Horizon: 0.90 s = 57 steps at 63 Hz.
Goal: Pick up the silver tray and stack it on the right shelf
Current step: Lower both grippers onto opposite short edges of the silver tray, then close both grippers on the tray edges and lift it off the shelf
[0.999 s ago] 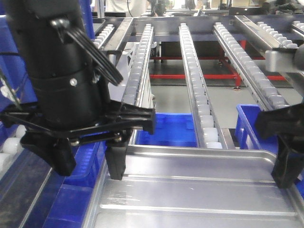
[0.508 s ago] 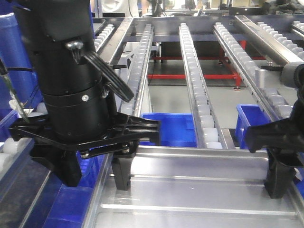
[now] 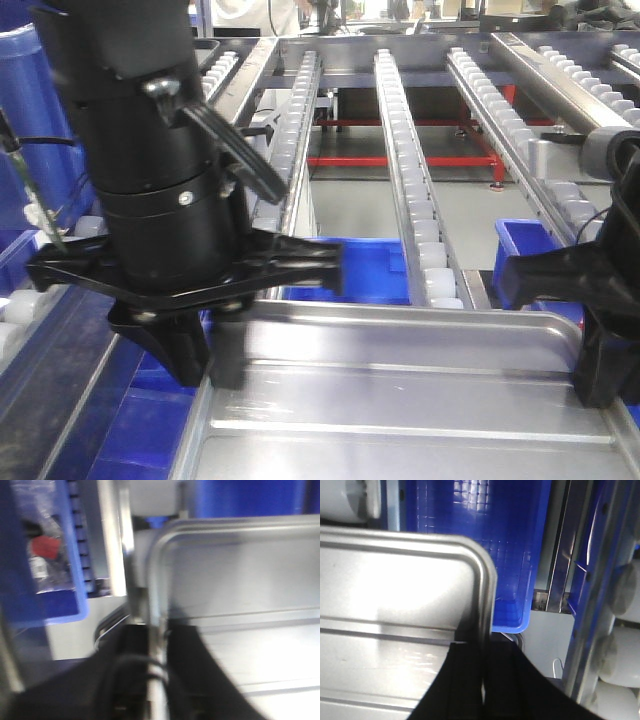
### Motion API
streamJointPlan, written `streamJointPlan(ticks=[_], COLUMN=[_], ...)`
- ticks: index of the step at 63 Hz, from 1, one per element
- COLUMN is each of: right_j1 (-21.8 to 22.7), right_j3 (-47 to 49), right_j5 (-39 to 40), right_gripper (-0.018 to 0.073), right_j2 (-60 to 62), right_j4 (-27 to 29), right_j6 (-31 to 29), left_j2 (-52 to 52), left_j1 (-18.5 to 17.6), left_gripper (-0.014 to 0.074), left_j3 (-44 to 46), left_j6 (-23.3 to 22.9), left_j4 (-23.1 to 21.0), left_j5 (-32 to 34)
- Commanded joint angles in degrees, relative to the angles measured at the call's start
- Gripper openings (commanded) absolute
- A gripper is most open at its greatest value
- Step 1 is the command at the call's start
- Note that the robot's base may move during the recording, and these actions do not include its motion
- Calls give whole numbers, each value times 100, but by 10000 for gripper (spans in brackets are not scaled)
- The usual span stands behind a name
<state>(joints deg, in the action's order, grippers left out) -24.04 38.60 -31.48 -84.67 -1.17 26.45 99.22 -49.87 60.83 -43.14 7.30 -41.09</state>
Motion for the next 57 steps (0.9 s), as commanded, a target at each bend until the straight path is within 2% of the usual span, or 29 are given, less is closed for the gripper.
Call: streamJointPlan(ticks=[1,12,21,40,57], right_j1=[11,11,11,11,11], right_j3=[61,102,333,1471,2262], right_j5=[75,-18,-402,-1582,-2003], right_gripper=[53,53,53,57,57], right_j2=[30,144,441,1244,1657], right_j4=[-143,-143,-150,-593,-641], right_j6=[-29,-29,-34,-78,-82], left_j2=[-157,-157,-157,-399,-1046], left_j1=[-5,-5,-5,-100,-100], left_gripper=[-91,-93,-93,-93,-93], left_j3=[104,128,422,1513,2084], left_j6=[-60,-60,-60,-50,-37], left_j4=[34,55,198,532,721], left_j5=[101,-36,-563,-1465,-1785])
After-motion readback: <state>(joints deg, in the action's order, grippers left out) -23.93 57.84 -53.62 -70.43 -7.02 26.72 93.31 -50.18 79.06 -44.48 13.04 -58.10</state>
